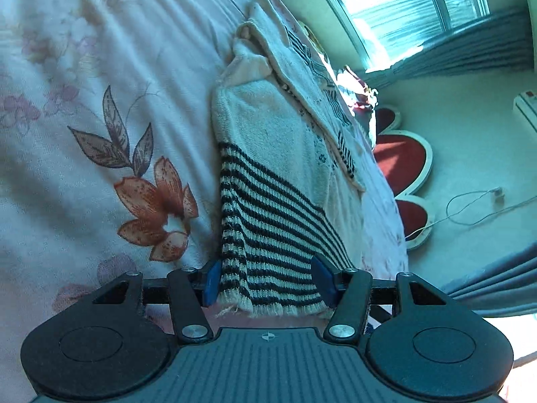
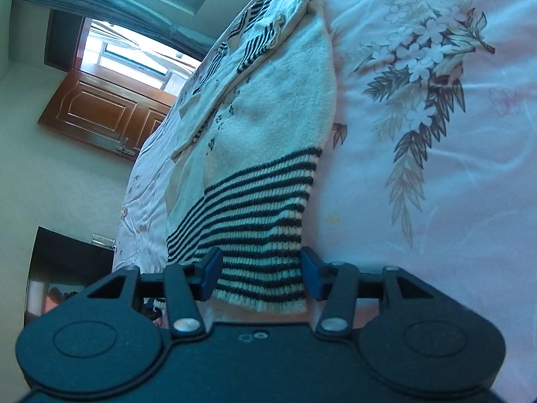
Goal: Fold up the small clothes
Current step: 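Grasp the striped hem with the left gripper while the right gripper grasps it too, then lift the hem with both grippers and fold it over toward the collar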
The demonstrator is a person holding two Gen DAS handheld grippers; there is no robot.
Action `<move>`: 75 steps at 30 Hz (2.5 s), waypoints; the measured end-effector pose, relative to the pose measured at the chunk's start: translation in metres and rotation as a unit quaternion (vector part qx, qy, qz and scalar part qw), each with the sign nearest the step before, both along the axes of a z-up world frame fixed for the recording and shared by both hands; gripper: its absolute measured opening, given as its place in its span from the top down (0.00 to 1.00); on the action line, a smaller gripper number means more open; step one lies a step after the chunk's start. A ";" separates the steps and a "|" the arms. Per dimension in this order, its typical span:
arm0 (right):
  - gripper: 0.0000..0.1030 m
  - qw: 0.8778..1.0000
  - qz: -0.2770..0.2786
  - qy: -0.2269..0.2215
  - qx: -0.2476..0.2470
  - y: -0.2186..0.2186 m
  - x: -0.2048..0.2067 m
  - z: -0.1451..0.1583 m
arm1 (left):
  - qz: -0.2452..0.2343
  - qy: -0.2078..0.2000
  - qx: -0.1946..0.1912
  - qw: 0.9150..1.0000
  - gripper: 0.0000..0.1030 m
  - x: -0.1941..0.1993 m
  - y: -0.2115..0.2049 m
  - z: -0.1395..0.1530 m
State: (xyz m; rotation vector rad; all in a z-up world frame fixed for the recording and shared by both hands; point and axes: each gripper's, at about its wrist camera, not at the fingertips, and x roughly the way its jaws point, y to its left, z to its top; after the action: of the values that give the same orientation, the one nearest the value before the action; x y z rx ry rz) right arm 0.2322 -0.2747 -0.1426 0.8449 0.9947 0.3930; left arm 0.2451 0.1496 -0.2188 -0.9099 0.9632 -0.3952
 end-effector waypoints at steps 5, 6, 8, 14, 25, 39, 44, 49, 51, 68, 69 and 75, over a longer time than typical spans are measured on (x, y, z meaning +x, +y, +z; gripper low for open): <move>0.62 0.999 -0.038 0.006 0.024 -0.001 0.010 -0.007 | -0.013 -0.006 0.001 1.000 0.56 0.025 -0.008 -0.005; 0.65 0.999 -0.039 0.007 0.027 0.000 0.013 -0.009 | -0.017 -0.006 0.010 1.000 0.63 0.029 -0.012 -0.004; 0.79 0.999 -0.040 0.011 0.017 0.001 0.015 -0.012 | -0.029 -0.007 0.039 0.999 0.79 0.035 -0.018 -0.003; 0.90 0.998 -0.036 -0.017 -0.049 0.010 0.010 -0.004 | -0.003 -0.043 0.063 0.997 0.95 0.029 -0.010 0.009; 0.91 0.997 -0.040 -0.044 -0.058 0.002 0.004 0.003 | 0.011 -0.051 0.082 0.995 0.95 0.031 0.010 0.012; 0.91 0.988 -0.084 -0.130 -0.021 -0.025 0.129 0.059 | 0.054 -0.127 0.059 0.989 0.95 0.170 0.006 0.082; 0.91 0.988 -0.107 -0.109 0.000 -0.043 0.220 0.045 | 0.053 -0.105 0.083 0.990 0.95 0.270 -0.008 0.077; 0.91 0.990 -0.117 -0.076 0.016 -0.056 0.288 0.006 | 0.057 -0.071 0.101 0.991 0.95 0.342 -0.020 0.051; 0.91 0.990 -0.121 -0.062 0.022 -0.061 0.310 -0.009 | 0.057 -0.057 0.103 0.991 0.95 0.363 -0.024 0.040; 0.62 0.976 -0.024 -0.160 -0.145 -0.042 0.349 0.013 | -0.044 -0.147 0.294 0.943 0.54 0.403 -0.064 0.053; 0.63 0.974 -0.009 -0.158 -0.162 -0.034 0.351 0.015 | -0.060 -0.151 0.310 0.937 0.54 0.404 -0.071 0.053; 0.69 0.954 0.044 -0.154 -0.255 0.001 0.361 0.012 | -0.098 -0.145 0.363 0.915 0.69 0.414 -0.096 0.052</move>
State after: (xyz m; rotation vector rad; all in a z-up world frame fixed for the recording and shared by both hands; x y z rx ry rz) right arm 0.5930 -0.2733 -0.1308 0.2605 0.7906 0.3105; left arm 0.6591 0.0535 -0.1669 -0.0701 0.8315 -0.2933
